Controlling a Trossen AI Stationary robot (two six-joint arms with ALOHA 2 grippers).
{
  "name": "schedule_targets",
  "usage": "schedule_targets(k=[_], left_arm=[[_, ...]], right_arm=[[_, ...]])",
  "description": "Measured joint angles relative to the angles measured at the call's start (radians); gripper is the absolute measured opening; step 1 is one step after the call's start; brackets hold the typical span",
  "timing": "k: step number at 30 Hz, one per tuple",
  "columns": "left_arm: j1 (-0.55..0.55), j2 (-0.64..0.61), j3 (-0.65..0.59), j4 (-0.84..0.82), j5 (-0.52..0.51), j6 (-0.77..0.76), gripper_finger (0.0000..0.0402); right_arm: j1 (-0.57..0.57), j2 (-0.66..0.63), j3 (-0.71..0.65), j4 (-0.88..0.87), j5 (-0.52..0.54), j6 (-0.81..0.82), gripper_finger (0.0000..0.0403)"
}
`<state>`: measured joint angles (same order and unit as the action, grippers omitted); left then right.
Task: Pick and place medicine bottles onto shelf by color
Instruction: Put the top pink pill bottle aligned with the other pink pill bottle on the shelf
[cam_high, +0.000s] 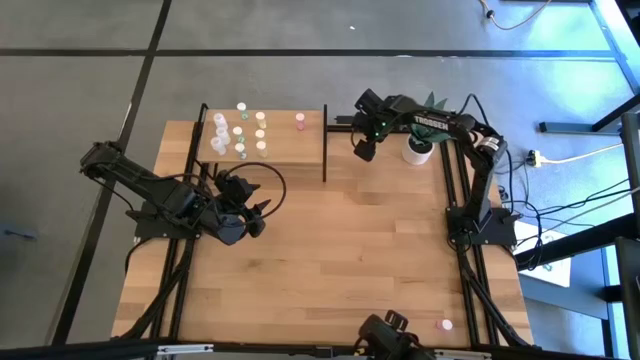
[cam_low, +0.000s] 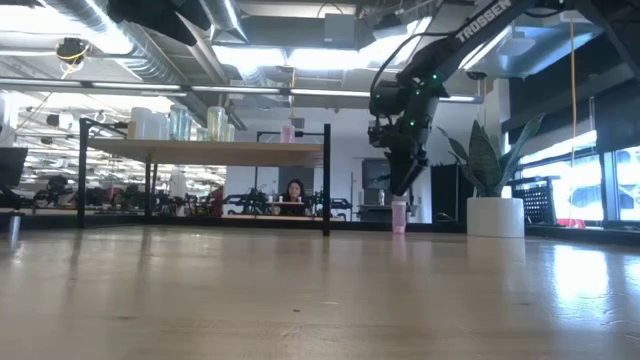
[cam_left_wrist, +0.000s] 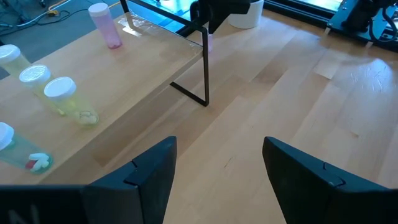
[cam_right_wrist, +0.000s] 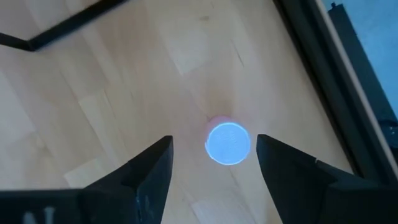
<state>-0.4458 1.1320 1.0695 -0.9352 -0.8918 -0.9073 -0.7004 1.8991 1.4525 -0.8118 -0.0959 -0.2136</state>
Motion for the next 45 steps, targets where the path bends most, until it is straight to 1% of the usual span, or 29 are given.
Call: schedule_targets(k=[9, 17, 26, 28, 31, 37, 39, 45], left_arm=[[0.000, 0.000, 0.000, 0.000, 0.000, 0.000, 0.0232], [0.000, 0.000, 0.000, 0.000, 0.000, 0.000, 0.0232], [0.000, 0.000, 0.000, 0.000, 0.000, -0.001, 0.0232], [0.000, 0.000, 0.000, 0.001, 0.000, 0.000, 0.0232], [0.000, 0.000, 0.000, 0.001, 0.000, -0.001, 0.0232], [0.000, 0.000, 0.000, 0.001, 0.000, -0.001, 0.0232], [0.000, 0.000, 0.000, 0.001, 0.000, -0.001, 0.0232], [0.000, 0.000, 0.000, 0.001, 0.000, -0.001, 0.0232]], right_arm=[[0.000, 0.053, 0.000, 0.001, 0.004, -0.002, 0.0233], [0.000, 0.053, 0.000, 0.020, 0.008, -0.031, 0.0233], [0.000, 0.092, 0.000, 0.022, 0.018, -0.031, 0.0231], [0.000, 0.093, 0.000, 0.023, 0.023, -0.031, 0.0224], [0.000, 0.093, 0.000, 0.033, 0.024, -0.031, 0.0200], [0.000, 0.093, 0.000, 0.037, 0.024, -0.030, 0.0126], [0.000, 0.093, 0.000, 0.036, 0.024, -0.030, 0.0110], [0.005, 0.093, 0.000, 0.028, 0.027, -0.002, 0.0113]])
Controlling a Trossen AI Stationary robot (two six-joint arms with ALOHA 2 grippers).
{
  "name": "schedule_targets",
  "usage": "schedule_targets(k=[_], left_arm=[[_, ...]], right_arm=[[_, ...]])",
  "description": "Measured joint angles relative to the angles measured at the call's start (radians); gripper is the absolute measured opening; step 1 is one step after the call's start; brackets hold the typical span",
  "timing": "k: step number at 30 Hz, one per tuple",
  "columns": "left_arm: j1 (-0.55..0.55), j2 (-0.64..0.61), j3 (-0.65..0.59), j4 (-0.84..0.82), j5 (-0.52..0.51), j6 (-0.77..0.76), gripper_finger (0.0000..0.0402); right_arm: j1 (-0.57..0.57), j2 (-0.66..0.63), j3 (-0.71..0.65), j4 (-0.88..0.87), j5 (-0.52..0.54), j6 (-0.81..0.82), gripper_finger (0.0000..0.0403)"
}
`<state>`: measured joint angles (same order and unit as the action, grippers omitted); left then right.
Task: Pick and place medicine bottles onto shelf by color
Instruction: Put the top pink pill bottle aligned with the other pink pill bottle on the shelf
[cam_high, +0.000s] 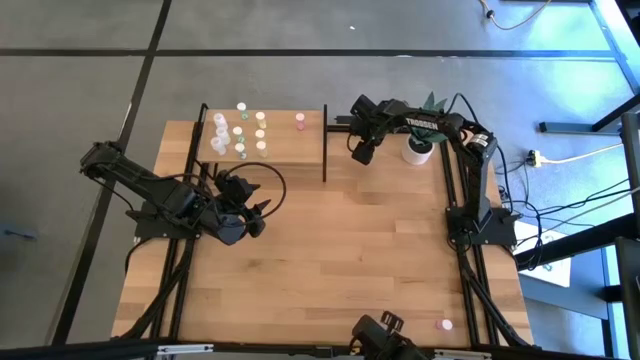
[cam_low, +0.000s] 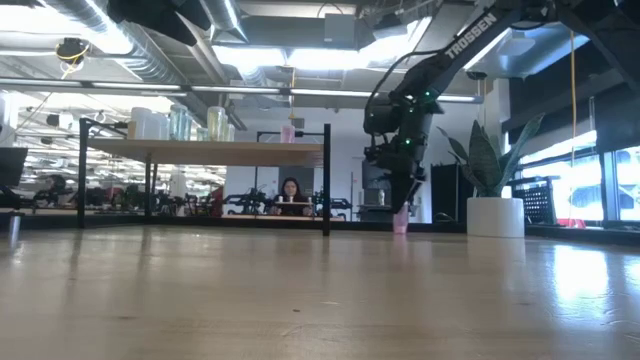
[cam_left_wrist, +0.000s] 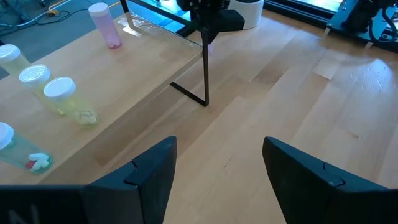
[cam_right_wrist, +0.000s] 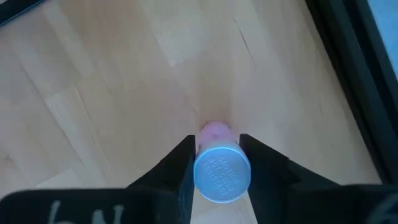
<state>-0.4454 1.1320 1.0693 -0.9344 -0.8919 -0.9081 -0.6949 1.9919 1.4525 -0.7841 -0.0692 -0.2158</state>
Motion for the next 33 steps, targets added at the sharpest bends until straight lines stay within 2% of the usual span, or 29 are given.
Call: schedule_targets(k=[6, 10, 17, 26, 33], left_arm=[[0.000, 0.000, 0.000, 0.000, 0.000, 0.000, 0.0232], [0.000, 0.000, 0.000, 0.000, 0.000, 0.000, 0.0232], [0.000, 0.000, 0.000, 0.000, 0.047, 0.001, 0.0232], [0.000, 0.000, 0.000, -0.010, 0.049, 0.001, 0.0232], [0.000, 0.000, 0.000, -0.051, 0.049, 0.002, 0.0232]], right_arm=[[0.028, -0.012, 0.002, -0.065, 0.052, 0.031, 0.0118], [0.064, -0.013, 0.053, -0.170, 0.076, 0.043, 0.0109], [0.161, -0.015, 0.156, -0.308, 0.076, 0.081, 0.0120], [0.300, -0.015, 0.246, -0.433, -0.015, 0.141, 0.0118], [0.381, -0.015, 0.368, -0.547, -0.021, 0.191, 0.0115]])
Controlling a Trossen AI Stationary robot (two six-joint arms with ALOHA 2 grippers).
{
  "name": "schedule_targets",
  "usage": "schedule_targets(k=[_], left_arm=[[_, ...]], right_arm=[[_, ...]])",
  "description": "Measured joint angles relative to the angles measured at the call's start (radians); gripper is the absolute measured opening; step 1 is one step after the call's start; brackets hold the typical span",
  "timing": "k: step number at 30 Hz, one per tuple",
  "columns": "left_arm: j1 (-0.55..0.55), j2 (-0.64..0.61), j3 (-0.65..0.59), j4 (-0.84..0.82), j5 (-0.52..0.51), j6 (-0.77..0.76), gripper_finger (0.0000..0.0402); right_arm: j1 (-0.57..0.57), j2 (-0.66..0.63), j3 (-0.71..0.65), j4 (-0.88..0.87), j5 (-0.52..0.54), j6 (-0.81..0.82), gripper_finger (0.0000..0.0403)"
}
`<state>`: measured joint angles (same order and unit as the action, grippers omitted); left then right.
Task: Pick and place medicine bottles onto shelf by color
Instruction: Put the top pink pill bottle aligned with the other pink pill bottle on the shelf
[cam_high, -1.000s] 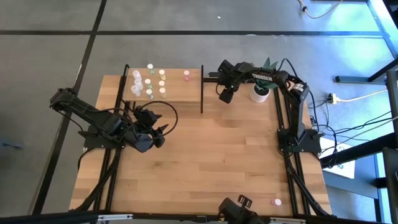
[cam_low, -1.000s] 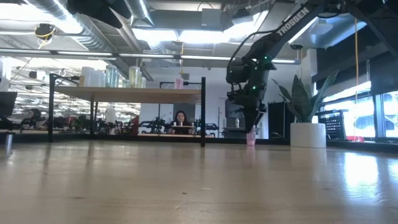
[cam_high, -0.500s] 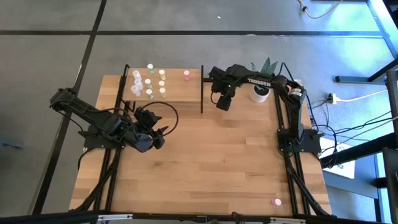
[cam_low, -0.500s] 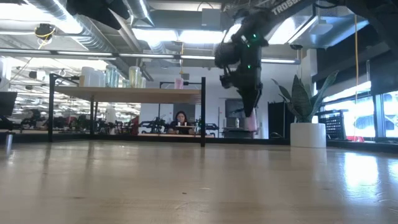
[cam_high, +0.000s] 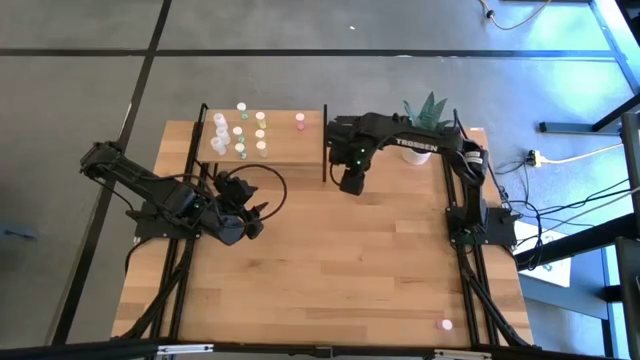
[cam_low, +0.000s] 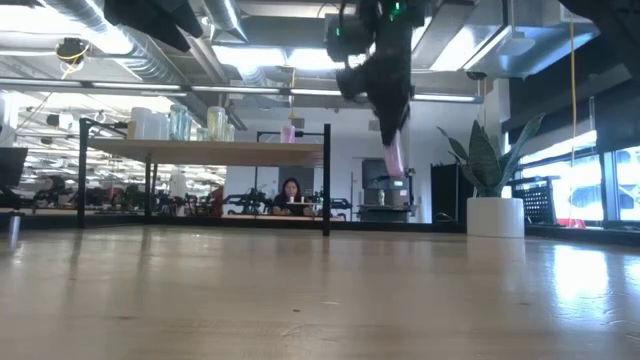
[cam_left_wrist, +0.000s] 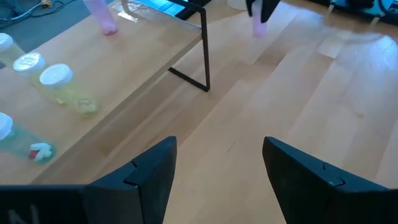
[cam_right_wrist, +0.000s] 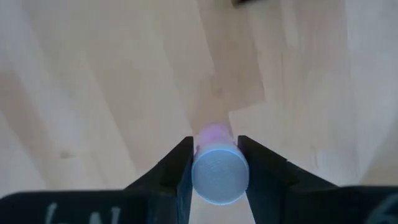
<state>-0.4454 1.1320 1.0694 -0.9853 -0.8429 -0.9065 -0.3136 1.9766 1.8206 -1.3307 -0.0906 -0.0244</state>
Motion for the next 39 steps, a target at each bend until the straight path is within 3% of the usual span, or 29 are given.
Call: schedule_targets(k=[11, 22, 34, 39], left_arm=[[0.000, 0.000, 0.000, -0.005, 0.000, 0.000, 0.0232], [0.045, 0.000, 0.000, -0.017, -0.001, 0.000, 0.0232], [0.110, 0.000, 0.000, -0.012, 0.000, 0.000, 0.0232], [0.137, 0.000, 0.000, -0.013, -0.001, 0.000, 0.0232]], right_arm=[[0.043, 0.000, 0.292, -0.063, 0.000, 0.030, 0.0120], [0.034, 0.045, 0.536, -0.077, 0.002, -0.048, 0.0121], [-0.048, 0.094, 0.529, 0.162, 0.001, -0.144, 0.0122], [-0.078, 0.137, 0.529, 0.173, -0.010, -0.185, 0.0122]])
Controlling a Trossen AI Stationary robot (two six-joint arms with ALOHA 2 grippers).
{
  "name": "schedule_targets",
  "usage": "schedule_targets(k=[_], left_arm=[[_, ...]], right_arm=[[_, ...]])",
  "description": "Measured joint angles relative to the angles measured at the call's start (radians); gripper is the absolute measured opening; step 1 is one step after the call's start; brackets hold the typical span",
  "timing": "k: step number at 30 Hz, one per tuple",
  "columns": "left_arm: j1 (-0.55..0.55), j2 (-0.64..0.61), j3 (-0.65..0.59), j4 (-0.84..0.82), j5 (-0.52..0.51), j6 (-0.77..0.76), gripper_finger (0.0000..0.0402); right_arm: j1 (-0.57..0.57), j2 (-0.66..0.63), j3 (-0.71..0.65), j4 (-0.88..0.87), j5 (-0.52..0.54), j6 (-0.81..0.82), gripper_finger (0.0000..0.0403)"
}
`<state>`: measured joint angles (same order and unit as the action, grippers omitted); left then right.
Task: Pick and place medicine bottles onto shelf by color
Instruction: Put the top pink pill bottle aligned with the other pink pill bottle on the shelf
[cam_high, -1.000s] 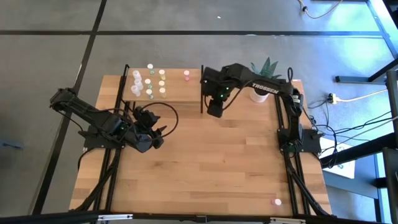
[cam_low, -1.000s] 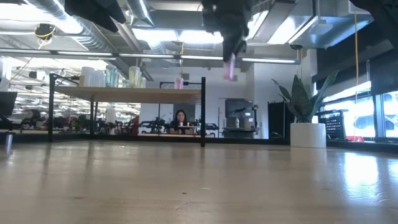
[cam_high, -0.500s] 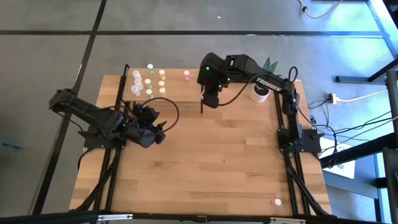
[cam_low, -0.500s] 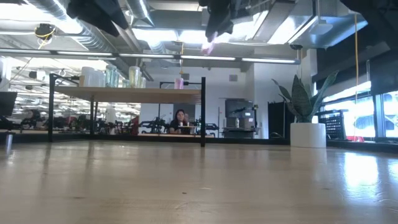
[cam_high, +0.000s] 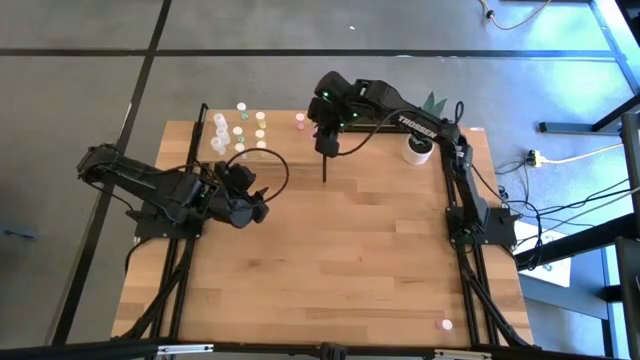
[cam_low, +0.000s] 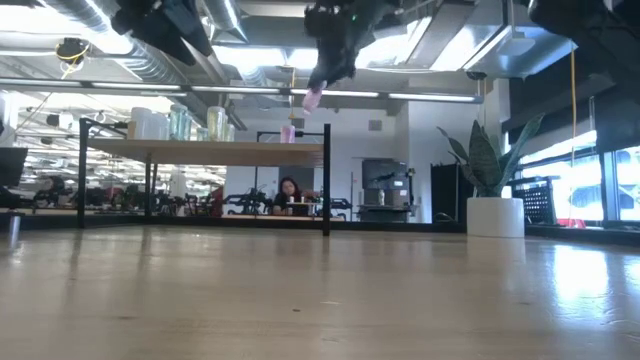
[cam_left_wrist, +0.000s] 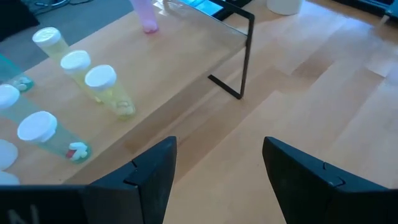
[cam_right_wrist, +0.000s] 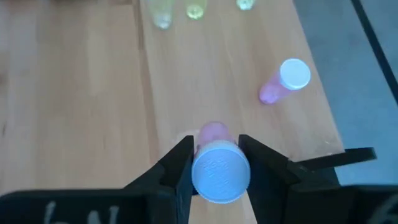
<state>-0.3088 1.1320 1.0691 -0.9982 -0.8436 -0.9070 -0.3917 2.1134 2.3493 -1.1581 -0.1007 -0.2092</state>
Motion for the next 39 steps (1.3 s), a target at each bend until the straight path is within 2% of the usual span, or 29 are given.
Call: schedule_targets(k=[8, 20, 25, 31, 39], left_arm=[[0.059, 0.000, 0.000, 0.003, 0.000, 0.000, 0.0232], [0.137, 0.000, 0.000, 0.022, -0.011, 0.016, 0.0232], [0.167, 0.000, 0.000, 0.041, -0.012, 0.188, 0.0232], [0.204, 0.000, 0.000, 0.114, -0.004, 0.351, 0.0232], [0.261, 0.000, 0.000, 0.271, 0.214, 0.559, 0.0232]], right_arm=[[-0.033, 0.069, 0.000, 0.024, -0.006, -0.055, 0.0122], [-0.043, 0.083, 0.000, 0.033, -0.016, -0.092, 0.0122], [-0.038, 0.083, 0.000, 0.031, -0.128, -0.141, 0.0122], [-0.007, 0.083, 0.005, 0.025, -0.165, -0.220, 0.0122], [0.059, 0.083, 0.006, -0.018, -0.166, -0.297, 0.0122]])
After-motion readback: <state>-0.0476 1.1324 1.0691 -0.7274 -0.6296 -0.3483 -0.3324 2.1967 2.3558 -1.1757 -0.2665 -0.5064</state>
